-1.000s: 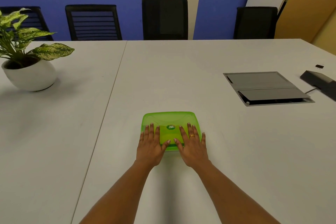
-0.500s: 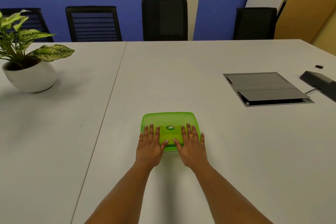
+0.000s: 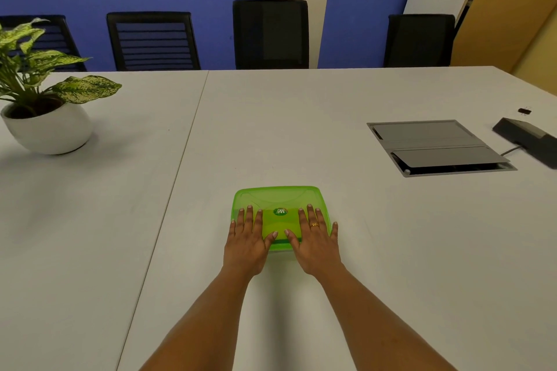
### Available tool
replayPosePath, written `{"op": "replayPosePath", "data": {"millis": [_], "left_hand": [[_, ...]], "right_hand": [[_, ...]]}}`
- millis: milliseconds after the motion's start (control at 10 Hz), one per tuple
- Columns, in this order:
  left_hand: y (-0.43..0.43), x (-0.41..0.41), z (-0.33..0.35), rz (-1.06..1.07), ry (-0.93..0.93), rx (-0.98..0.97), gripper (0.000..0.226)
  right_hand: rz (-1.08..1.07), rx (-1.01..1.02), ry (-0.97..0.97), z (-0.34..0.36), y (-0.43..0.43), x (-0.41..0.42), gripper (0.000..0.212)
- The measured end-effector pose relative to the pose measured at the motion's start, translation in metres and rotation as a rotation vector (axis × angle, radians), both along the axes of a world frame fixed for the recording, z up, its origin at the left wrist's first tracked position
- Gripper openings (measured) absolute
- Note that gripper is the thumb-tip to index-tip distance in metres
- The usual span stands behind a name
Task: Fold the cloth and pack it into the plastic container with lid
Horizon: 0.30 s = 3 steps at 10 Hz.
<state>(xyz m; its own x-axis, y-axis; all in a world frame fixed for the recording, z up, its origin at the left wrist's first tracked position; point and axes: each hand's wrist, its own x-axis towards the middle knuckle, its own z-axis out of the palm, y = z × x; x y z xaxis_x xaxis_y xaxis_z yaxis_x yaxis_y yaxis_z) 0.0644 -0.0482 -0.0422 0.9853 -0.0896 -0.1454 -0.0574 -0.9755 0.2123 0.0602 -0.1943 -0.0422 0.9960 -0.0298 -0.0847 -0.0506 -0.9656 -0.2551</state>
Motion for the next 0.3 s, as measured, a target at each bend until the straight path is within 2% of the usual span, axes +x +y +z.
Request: {"op": "replayPosePath", "data": {"millis": [100, 200, 300], "left_hand": [[0.0, -0.0008, 0.0002, -0.006, 0.0, -0.019, 0.125], [0.0006, -0.0007, 0.0026, -0.017, 0.038, -0.004, 0.074], [0.0035, -0.0017, 0.0056, -0.016, 0.004, -0.015, 0.109]], "right_hand": [[0.008, 0.007, 0.007, 0.0016, 0.0012, -0.0002, 0.138], [0.014, 0.018, 0.01, 0.0042, 0.0013, -0.0011, 0.142], [0.028, 0.043, 0.004, 0.0043, 0.0032, -0.0011, 0.144]]}}
